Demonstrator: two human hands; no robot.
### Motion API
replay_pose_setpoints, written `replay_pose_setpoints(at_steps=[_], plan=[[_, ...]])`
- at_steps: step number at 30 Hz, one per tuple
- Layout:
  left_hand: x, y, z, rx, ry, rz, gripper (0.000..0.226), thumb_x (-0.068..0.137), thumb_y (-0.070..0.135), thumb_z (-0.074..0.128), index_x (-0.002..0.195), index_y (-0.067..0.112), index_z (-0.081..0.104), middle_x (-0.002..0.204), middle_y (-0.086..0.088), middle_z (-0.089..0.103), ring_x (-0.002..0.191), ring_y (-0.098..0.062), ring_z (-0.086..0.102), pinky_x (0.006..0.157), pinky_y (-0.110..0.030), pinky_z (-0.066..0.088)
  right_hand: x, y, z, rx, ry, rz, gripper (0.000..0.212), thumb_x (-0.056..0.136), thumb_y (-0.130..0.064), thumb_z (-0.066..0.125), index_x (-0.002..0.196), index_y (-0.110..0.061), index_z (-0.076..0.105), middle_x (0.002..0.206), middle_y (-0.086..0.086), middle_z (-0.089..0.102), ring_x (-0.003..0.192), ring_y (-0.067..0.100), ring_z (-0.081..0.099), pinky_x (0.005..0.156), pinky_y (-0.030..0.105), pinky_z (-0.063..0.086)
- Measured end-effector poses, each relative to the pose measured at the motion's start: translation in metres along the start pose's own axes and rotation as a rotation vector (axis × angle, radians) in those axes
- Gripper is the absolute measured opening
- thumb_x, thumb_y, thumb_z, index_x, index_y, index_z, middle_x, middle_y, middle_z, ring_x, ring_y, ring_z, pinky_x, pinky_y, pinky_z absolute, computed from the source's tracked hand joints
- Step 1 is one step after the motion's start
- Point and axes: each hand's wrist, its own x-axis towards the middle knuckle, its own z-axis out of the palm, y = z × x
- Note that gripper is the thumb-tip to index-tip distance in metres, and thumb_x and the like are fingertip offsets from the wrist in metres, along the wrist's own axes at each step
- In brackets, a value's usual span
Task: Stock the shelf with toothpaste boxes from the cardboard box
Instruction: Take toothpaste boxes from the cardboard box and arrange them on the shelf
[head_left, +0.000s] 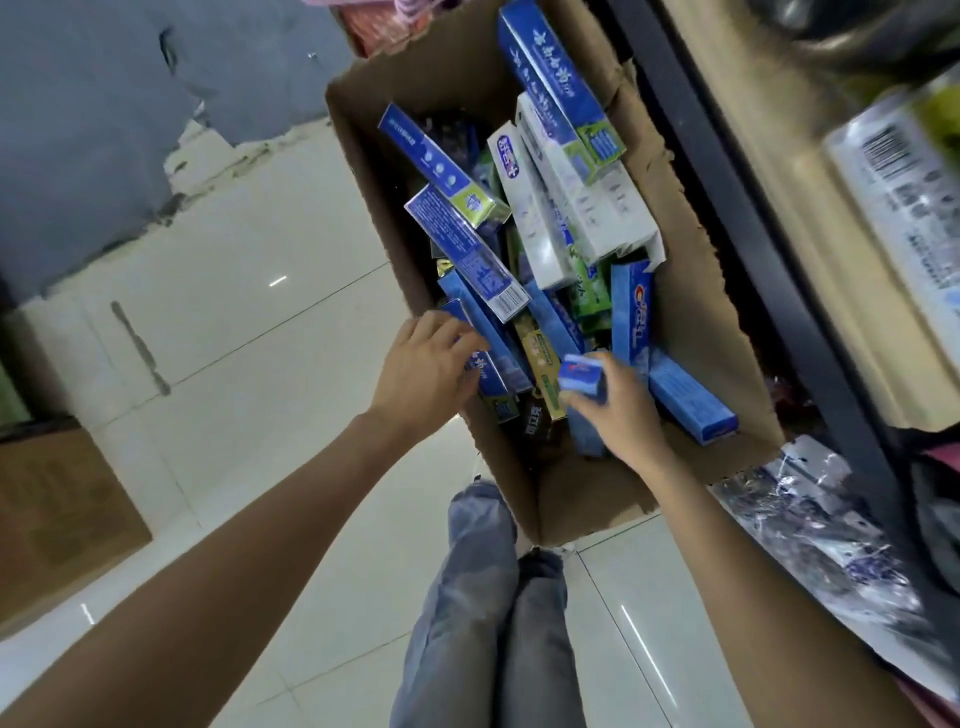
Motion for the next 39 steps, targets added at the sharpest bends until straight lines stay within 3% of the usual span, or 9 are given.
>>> replay_pose_setpoints(at_steps=[4,9,14,16,19,28,32,36,39], plan=[[0.038,-0.001,0.008,0.128,-0.218,-0.040,0.046,0.089,0.020,0.054,0.134,0.020,0.045,0.134,-0.001,0.049,0.127,-0.022,0.037,0.106,-0.034,0.024,0.008,0.003,-0.017,0.190,0.155,0.223,0.039,0.085,-0.024,0.068,0.116,-0.009,0.049,0.110,0.008,0.060,0.100,0.021,0.057,0.080,0.030,0.044],[0.067,-0.004,0.032,0.411,-0.382,0.260,0.047,0.089,0.020,0.054,0.135,0.020,0.042,0.133,-0.003,0.049,0.122,-0.023,0.041,0.104,-0.034,0.030,0.012,0.015,-0.013,0.091,0.245,0.273,0.040,0.087,-0.024,0.065,0.117,-0.006,0.046,0.116,0.011,0.059,0.108,0.025,0.056,0.082,0.028,0.043],[0.086,0.017,0.046,0.499,-0.216,0.624,0.037,0.076,0.024,0.072,0.112,0.024,0.065,0.108,0.002,0.065,0.101,-0.019,0.058,0.087,-0.030,0.045,0.012,0.020,-0.021,0.059,0.277,0.309,0.038,0.091,-0.022,0.061,0.118,-0.003,0.044,0.113,0.010,0.061,0.099,0.018,0.058,0.059,0.013,0.032],[0.098,0.031,0.057,0.544,-0.190,0.668,0.042,0.083,0.025,0.066,0.125,0.021,0.058,0.123,-0.002,0.060,0.116,-0.021,0.052,0.096,-0.031,0.040,0.014,0.021,-0.024,0.057,0.279,0.290,0.038,0.091,-0.022,0.060,0.119,-0.004,0.043,0.113,0.009,0.061,0.098,0.017,0.057,0.058,0.012,0.033],[0.120,0.049,0.081,0.680,-0.336,0.531,0.053,0.098,0.022,0.042,0.146,0.009,0.026,0.151,-0.008,0.032,0.138,-0.025,0.025,0.111,-0.033,0.023,0.016,0.024,-0.027,0.066,0.271,0.277,0.037,0.091,-0.022,0.060,0.119,-0.005,0.043,0.107,0.002,0.059,0.092,0.013,0.055,0.056,0.006,0.034],[0.135,0.054,0.088,0.799,-0.324,0.538,0.038,0.095,0.026,0.047,0.132,0.018,0.050,0.138,-0.002,0.047,0.133,-0.026,0.030,0.108,-0.032,0.024,-0.008,0.019,-0.044,0.249,0.314,0.258,0.035,0.088,-0.024,0.065,0.115,-0.012,0.046,0.109,0.005,0.062,0.096,0.014,0.062,0.068,0.010,0.046],[0.128,0.061,0.049,0.580,-0.365,0.584,0.043,0.095,0.022,0.049,0.136,0.012,0.041,0.136,-0.009,0.044,0.122,-0.029,0.044,0.103,-0.036,0.032,-0.034,-0.004,-0.061,0.372,0.446,0.246,0.033,0.086,-0.017,0.066,0.113,-0.016,0.047,0.098,-0.007,0.061,0.084,-0.009,0.061,0.067,0.005,0.046],[0.098,0.061,0.001,0.352,-0.423,0.327,0.063,0.089,0.052,0.054,0.135,0.014,0.034,0.118,-0.008,0.053,0.097,-0.028,0.060,0.065,-0.035,0.042,-0.070,-0.038,-0.084,0.471,0.577,0.178,0.034,0.084,-0.021,0.069,0.111,-0.018,0.049,0.098,-0.012,0.060,0.084,-0.010,0.060,0.070,0.006,0.046],[0.064,0.049,-0.038,0.024,-0.411,-0.052,0.063,0.085,0.066,0.047,0.126,0.019,0.041,0.100,-0.007,0.064,0.090,-0.030,0.063,0.070,-0.036,0.046,-0.102,-0.074,-0.108,0.653,0.654,0.139,0.029,0.087,-0.016,0.066,0.107,-0.026,0.048,0.106,-0.004,0.061,0.091,-0.003,0.061,0.078,0.011,0.048]])
